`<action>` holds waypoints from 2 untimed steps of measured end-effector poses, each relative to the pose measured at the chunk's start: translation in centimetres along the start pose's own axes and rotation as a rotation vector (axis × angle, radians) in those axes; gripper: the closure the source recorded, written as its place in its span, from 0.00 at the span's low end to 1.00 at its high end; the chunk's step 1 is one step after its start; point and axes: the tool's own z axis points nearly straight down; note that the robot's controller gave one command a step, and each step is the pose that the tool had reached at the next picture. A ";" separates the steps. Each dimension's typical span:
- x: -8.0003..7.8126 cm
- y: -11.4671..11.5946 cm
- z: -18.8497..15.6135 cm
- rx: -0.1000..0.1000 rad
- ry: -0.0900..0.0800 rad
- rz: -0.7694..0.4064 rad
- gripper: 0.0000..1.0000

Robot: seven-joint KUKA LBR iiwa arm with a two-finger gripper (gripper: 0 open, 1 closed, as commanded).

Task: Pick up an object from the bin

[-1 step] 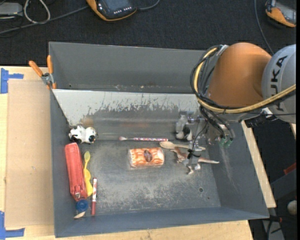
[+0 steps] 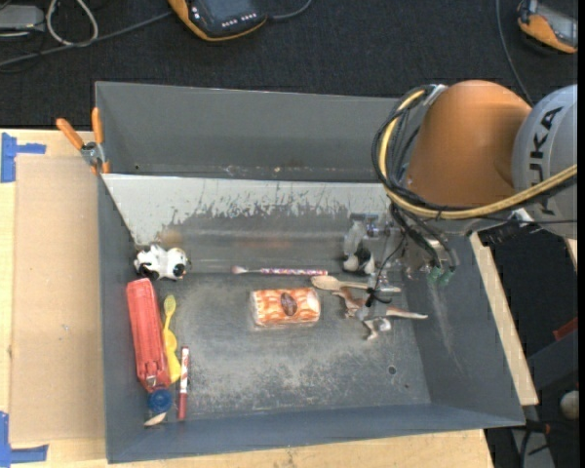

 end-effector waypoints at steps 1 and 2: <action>-1.9 2.2 6.8 0.000 -0.004 -0.087 0.00; -3.8 3.3 13.7 0.000 -0.011 0.021 0.00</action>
Offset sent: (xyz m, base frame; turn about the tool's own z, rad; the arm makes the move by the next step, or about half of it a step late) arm 0.0401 0.0344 -0.1426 0.0230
